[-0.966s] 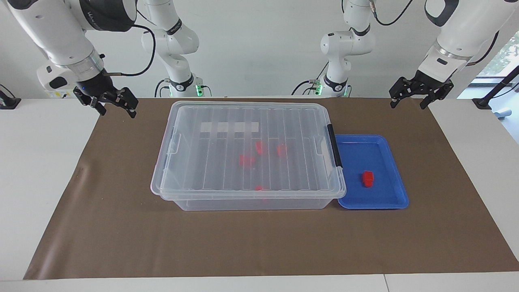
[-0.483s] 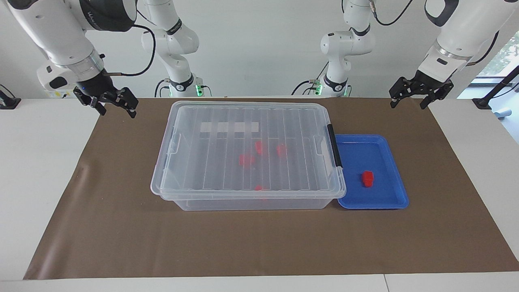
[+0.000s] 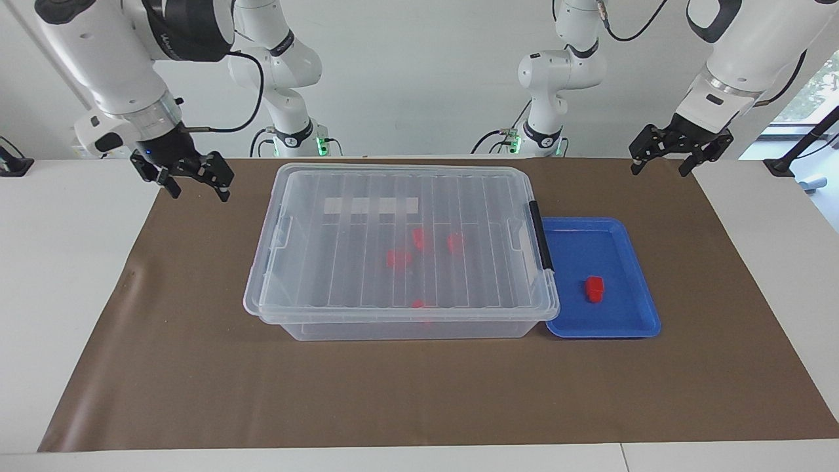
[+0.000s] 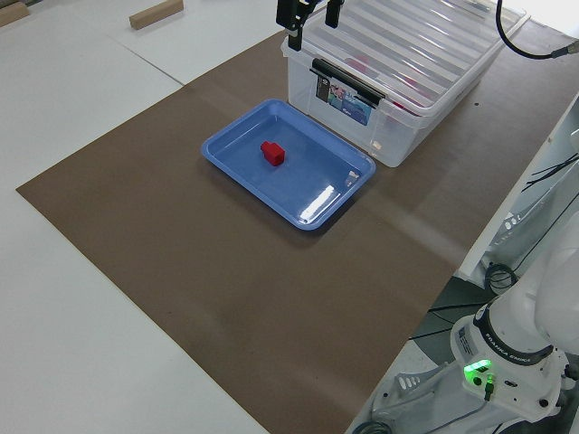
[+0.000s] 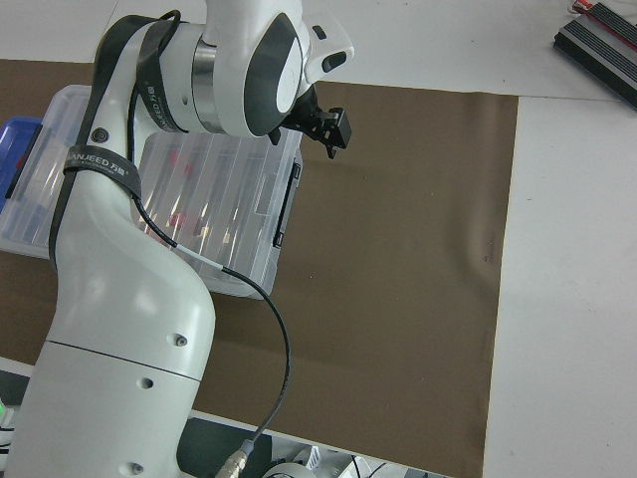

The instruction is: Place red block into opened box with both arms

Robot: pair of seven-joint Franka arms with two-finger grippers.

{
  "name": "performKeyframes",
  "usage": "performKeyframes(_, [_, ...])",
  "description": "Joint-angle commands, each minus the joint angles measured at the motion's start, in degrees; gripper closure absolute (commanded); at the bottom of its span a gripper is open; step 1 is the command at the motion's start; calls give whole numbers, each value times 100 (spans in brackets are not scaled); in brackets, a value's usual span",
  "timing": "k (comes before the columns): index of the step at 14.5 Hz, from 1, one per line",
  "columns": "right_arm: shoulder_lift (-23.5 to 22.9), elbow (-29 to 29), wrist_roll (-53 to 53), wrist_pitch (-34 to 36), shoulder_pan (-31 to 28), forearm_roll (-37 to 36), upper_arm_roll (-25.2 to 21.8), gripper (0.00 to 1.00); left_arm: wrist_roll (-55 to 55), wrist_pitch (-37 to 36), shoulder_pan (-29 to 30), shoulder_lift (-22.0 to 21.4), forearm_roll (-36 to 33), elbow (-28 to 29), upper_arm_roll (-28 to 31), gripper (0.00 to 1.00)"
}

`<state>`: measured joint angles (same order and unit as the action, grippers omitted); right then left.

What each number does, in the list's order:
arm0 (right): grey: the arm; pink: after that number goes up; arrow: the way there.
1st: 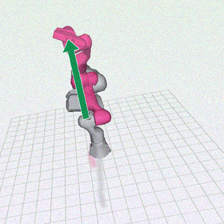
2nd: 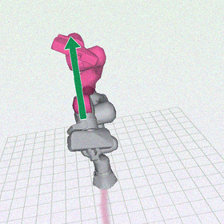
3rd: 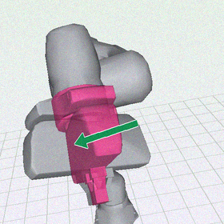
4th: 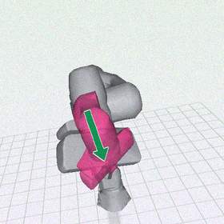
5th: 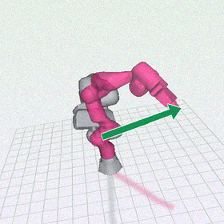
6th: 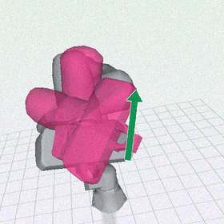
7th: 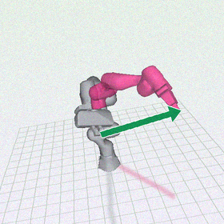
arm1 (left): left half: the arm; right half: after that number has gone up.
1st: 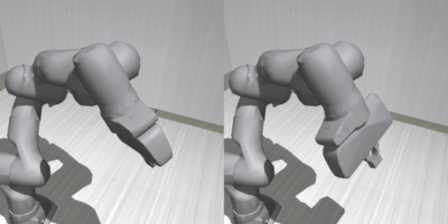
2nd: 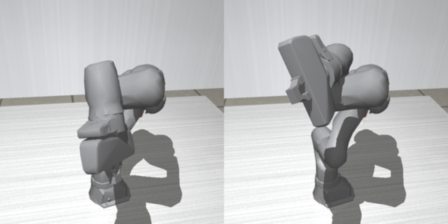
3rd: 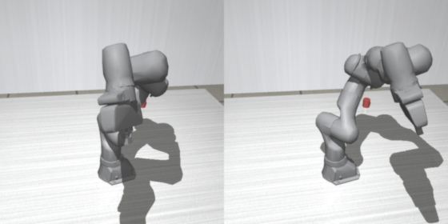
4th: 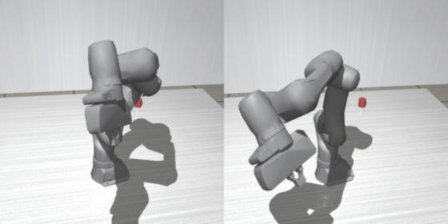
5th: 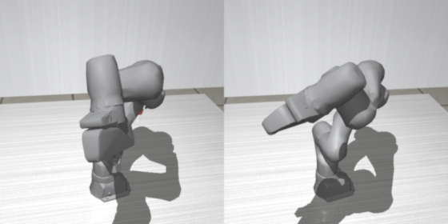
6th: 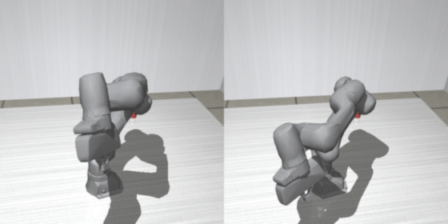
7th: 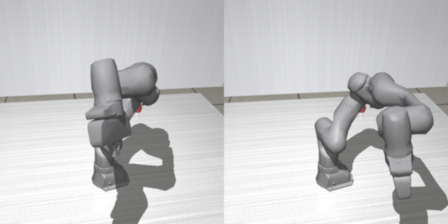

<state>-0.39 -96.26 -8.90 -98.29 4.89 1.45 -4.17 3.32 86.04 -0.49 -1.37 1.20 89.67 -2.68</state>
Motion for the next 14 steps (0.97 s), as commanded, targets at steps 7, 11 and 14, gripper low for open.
performKeyframes(7, [145, -1429, -490, -1402, 434, 13, -4, 0, -60, -25, 49, -171, -49, 173, -31, 0])
performKeyframes(11, [154, -1843, -490, -1842, 434, 13, -4, 0, -60, -25, 49, -171, -49, 173, -40, 0])
performKeyframes(14, [154, -1931, -481, -1878, 425, 13, -4, 0, -60, -25, 49, -171, -49, 173, -40, 0])
